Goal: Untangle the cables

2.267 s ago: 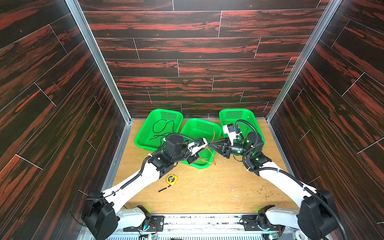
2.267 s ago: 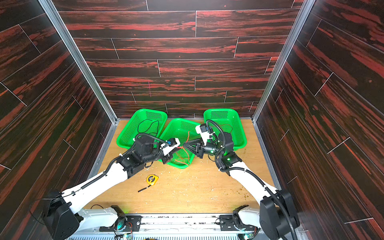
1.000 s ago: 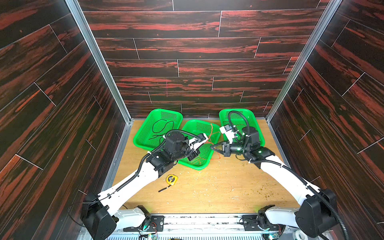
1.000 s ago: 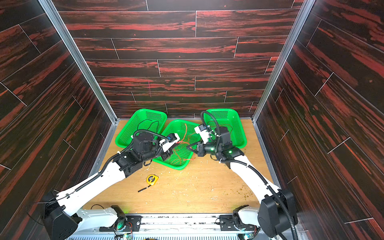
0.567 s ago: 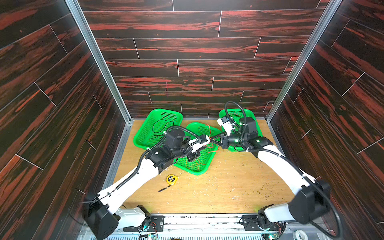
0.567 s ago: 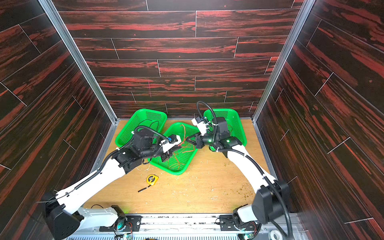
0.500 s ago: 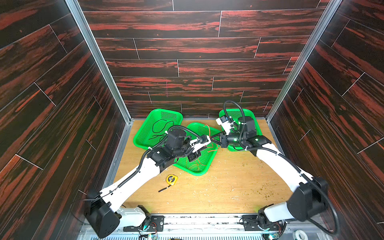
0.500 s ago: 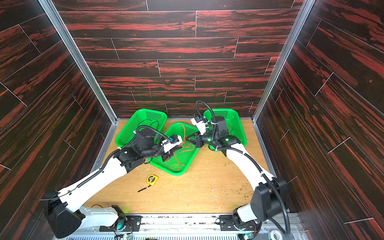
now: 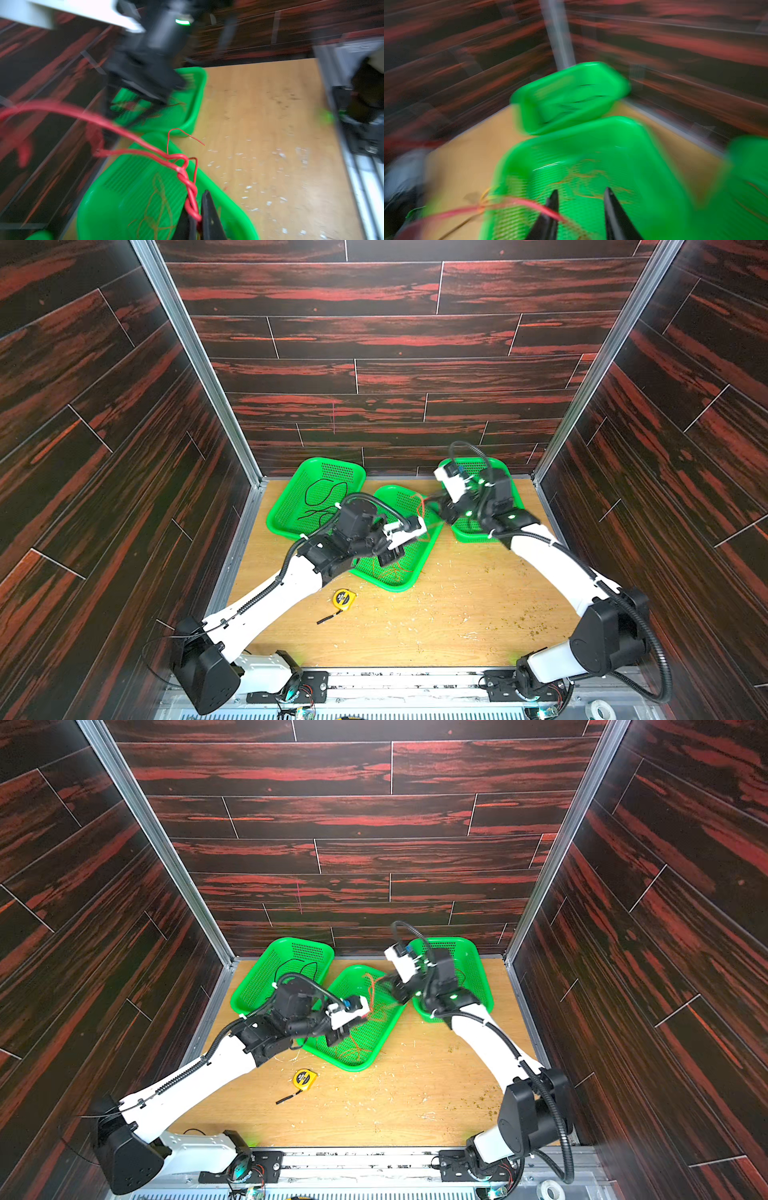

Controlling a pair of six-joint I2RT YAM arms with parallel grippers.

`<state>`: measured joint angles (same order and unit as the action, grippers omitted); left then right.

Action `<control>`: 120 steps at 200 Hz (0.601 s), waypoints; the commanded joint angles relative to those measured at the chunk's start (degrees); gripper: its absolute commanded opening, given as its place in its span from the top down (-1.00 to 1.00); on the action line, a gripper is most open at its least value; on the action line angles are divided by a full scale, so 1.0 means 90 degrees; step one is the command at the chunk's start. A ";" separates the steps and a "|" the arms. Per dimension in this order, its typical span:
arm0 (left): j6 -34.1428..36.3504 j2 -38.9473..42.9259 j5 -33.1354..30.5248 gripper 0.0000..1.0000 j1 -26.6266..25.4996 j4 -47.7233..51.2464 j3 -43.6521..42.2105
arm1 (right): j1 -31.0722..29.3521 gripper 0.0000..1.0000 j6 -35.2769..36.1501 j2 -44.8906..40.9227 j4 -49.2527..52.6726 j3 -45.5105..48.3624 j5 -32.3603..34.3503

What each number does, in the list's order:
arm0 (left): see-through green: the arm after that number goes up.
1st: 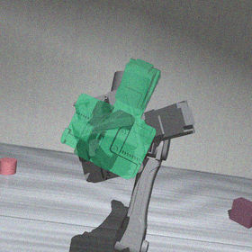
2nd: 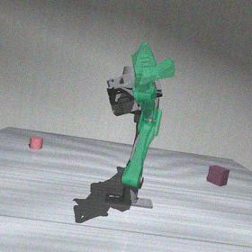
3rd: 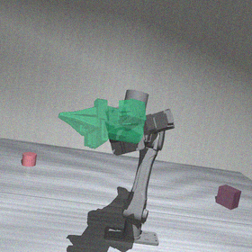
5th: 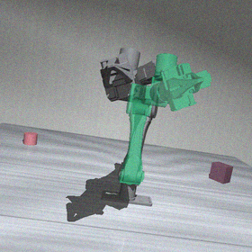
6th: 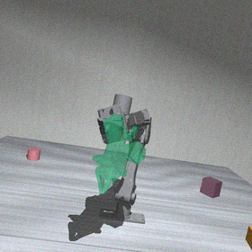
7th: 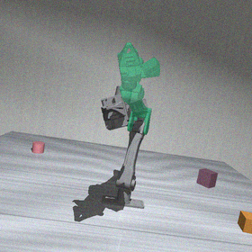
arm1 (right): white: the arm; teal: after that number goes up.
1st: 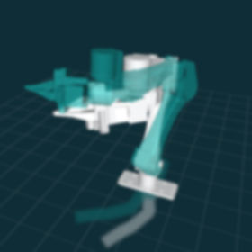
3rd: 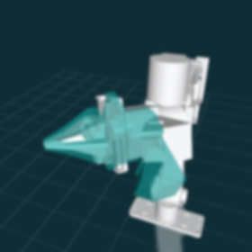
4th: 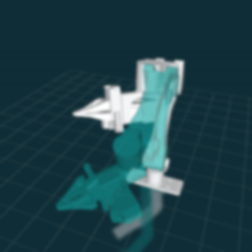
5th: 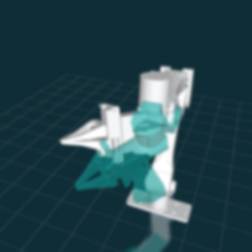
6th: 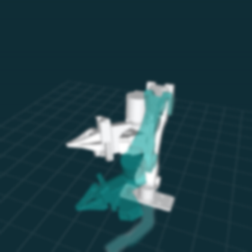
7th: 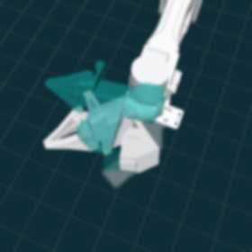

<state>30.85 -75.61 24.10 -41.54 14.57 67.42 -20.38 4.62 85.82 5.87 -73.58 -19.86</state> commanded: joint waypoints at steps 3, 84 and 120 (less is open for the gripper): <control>0.0378 0.0165 0.0572 1.00 -0.0140 0.0452 0.0146 | 0.0370 0.06 -0.0137 -0.0379 0.0316 -0.0152 0.1101; 0.0570 0.0101 0.0715 1.00 -0.0122 0.0509 0.0170 | 0.1231 -0.15 -0.0453 -0.0599 0.2187 -0.0552 0.0292; 0.0630 0.0135 0.0666 1.00 -0.0115 0.0567 0.0161 | 0.1890 -0.13 -0.0529 0.0330 0.3132 -0.1355 0.1296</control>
<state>34.46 -75.61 27.86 -42.13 17.32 67.75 -7.27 0.84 84.60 27.68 -83.31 -15.05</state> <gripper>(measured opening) 0.086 0.564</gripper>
